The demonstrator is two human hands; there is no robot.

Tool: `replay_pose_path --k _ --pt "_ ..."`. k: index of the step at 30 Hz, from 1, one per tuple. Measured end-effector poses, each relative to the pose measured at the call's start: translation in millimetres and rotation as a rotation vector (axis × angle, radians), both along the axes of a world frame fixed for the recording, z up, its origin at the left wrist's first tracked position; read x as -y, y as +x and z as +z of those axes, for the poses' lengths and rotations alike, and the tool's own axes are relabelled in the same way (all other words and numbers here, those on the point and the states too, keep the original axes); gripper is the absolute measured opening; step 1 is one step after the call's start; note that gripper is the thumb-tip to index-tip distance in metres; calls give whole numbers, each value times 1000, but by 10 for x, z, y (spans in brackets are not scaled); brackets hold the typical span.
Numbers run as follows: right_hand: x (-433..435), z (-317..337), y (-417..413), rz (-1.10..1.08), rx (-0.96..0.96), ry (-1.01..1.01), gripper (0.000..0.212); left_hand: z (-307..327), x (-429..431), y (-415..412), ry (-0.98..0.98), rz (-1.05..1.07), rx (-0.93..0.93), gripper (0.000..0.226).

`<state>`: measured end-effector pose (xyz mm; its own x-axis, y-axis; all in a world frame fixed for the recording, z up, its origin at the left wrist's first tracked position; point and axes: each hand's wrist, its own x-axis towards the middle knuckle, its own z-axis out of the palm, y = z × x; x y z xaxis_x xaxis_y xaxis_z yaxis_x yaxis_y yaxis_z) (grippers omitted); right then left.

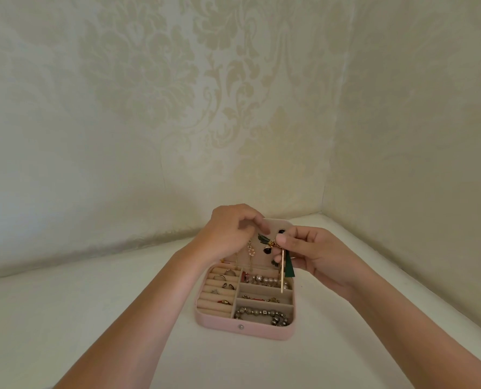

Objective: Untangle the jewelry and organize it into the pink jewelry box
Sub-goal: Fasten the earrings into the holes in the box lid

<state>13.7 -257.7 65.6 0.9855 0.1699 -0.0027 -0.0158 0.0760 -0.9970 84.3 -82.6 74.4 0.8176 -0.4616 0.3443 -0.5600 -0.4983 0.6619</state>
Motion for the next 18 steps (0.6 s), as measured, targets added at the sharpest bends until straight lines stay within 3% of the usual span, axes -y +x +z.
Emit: replay_pose_path --k 6,13,18 --pt "-40 -76 46 -139 60 35 16 51 -30 -40 -4 -50 -30 38" --pt "-128 -121 62 -200 37 282 7 60 -88 0 -79 -70 -72 27" --pt "-187 -165 41 -229 61 372 14 98 -86 12 -150 -131 -170 9"
